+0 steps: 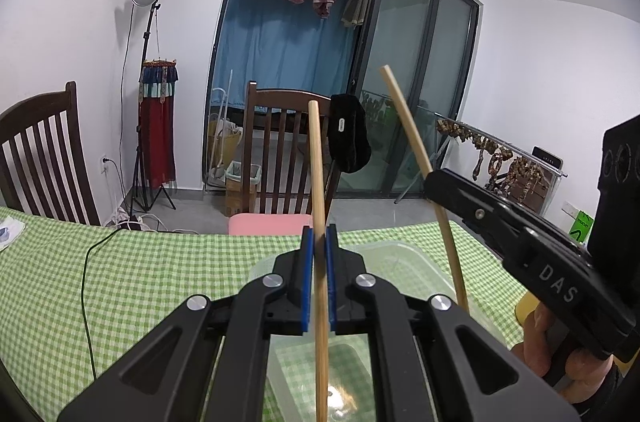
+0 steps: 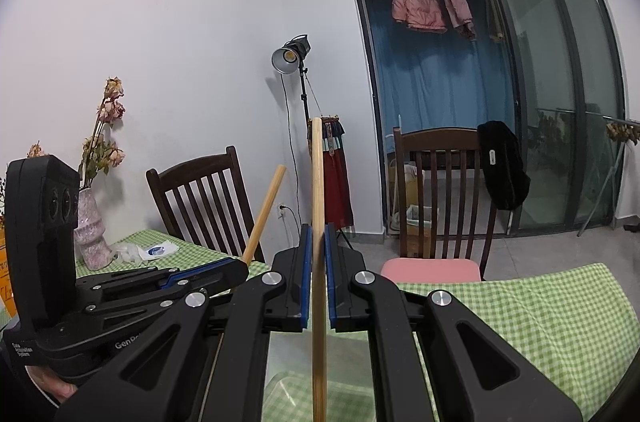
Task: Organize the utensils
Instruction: 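Lower both held chopsticks upright into the clear plastic container, then open both grippers to release the chopsticks inside the container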
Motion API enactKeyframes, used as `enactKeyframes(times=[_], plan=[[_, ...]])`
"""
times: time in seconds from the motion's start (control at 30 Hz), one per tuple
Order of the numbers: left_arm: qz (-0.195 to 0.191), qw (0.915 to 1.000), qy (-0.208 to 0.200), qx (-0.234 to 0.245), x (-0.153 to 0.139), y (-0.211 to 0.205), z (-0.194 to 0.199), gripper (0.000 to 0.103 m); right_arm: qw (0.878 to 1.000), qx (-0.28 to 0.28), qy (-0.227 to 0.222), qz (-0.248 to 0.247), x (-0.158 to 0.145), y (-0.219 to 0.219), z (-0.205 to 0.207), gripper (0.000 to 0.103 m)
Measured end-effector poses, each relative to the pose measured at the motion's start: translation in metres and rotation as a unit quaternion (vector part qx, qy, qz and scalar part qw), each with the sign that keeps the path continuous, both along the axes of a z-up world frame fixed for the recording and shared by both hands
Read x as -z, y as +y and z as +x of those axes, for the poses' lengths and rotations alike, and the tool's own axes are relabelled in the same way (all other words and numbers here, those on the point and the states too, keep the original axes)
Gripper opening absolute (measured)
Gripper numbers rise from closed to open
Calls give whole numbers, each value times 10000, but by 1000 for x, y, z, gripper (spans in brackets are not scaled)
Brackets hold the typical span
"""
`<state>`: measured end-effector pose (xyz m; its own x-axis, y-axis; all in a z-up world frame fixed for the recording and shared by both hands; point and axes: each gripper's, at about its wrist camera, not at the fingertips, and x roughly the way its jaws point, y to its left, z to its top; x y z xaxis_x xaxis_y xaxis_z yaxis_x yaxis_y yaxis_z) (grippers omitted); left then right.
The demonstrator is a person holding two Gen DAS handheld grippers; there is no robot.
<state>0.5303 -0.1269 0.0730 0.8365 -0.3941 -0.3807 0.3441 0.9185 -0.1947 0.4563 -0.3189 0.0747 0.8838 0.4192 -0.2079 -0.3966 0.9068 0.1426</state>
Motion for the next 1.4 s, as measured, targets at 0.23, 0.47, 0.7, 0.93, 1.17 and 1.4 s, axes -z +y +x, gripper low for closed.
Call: enactKeyframes(times=[0.23,0.47,0.7,0.93,1.17,1.4], plan=[[94,9999,23,-63,4,2,-10,3,9999,9,42,-147,5,4,-12,7],[188,9998,58,-100,3,4,-27,3,9994,100,222,-265,8,1,-24,7],[227,9996,104,-133,0,6,-52,3,9981,133,393,-454,9,0,-42,7],[299,9993,214,-121,-3,5,-79,3,9965,189,553,-592,8,3,-65,7],[430,9980,448,-118,-1,5,-104,3,9927,240,862,-813,4,7,-83,6],[688,9943,800,-153,4,8,-114,0,9853,308,1297,-1064,6,10,-87,6]])
